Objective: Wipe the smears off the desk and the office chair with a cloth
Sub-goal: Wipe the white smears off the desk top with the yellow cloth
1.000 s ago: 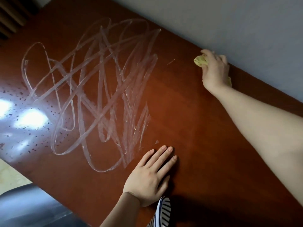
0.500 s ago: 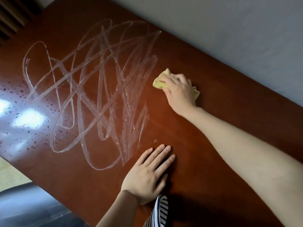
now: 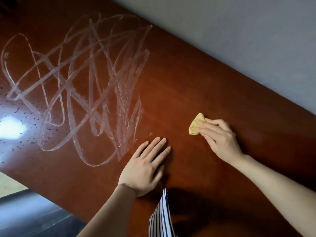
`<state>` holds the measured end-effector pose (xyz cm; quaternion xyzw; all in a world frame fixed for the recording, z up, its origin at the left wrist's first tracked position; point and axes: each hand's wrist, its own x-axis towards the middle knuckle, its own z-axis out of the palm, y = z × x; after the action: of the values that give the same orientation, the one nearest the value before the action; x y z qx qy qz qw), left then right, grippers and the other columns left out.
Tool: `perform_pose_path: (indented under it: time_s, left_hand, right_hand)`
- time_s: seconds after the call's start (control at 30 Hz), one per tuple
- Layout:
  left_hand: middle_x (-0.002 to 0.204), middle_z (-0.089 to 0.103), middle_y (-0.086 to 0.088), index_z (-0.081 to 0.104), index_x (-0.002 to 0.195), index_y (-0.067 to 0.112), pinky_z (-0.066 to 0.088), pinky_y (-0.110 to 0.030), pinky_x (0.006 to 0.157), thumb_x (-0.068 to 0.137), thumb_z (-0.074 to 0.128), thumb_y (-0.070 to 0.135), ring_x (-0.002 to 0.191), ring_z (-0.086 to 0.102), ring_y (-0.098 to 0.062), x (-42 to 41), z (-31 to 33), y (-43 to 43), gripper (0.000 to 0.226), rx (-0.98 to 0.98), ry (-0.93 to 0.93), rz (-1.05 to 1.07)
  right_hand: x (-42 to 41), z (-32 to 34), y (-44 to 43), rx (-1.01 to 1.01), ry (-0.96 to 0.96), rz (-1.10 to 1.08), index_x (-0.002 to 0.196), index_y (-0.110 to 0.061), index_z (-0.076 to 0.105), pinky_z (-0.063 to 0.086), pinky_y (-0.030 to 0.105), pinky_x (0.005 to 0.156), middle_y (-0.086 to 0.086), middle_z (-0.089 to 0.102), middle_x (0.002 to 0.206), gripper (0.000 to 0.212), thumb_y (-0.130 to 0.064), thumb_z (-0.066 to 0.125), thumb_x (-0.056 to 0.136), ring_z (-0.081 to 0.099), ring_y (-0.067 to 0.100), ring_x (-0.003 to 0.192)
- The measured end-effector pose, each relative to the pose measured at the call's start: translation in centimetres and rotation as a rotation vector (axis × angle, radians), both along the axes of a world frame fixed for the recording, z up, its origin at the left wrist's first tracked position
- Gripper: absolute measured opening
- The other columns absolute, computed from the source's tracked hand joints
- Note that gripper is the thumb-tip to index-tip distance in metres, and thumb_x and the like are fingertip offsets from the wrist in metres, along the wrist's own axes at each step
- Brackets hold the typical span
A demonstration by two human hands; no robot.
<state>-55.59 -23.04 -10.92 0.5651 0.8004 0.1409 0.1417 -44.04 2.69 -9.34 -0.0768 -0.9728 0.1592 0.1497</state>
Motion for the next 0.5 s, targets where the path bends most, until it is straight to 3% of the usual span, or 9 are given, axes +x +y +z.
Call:
perform_pose_path:
  time_s: [0.13,0.33,0.5]
  left_hand:
    - [0.155,0.029,-0.003,0.038,0.146,0.021,0.016,-0.038,0.116,0.093,0.039,0.035,0.145,0.021,-0.02,0.1,0.1,0.0,0.055,0.011,-0.005,-0.001]
    - [0.155,0.028,-0.002,0.037,0.147,0.021,0.017,-0.039,0.115,0.093,0.039,0.035,0.145,0.021,-0.02,0.1,-0.1,0.0,0.055,0.022,-0.018,-0.003]
    - [0.155,0.028,-0.002,0.035,0.147,0.022,0.015,-0.038,0.116,0.092,0.041,0.035,0.145,0.02,-0.019,0.1,-0.2,0.1,0.057,0.031,-0.029,-0.004]
  right_hand:
    - [-0.4,0.0,3.9,0.029,-0.006,-0.176,0.105,-0.005,0.072,0.05,0.045,0.087,0.009,0.067,0.115,0.029,0.007,0.07,0.079,0.06,0.032,0.099]
    - [-6.1,0.8,8.1,-0.023,-0.068,-0.412,0.116,-0.006,0.066,0.039,0.029,0.09,0.007,0.064,0.121,0.028,-0.001,0.058,0.089,0.051,0.031,0.102]
    - [-11.5,0.3,7.9,-0.091,-0.049,-0.735,0.118,-0.018,0.063,0.039,0.039,0.094,-0.004,0.06,0.126,0.031,-0.006,0.056,0.091,0.046,0.024,0.113]
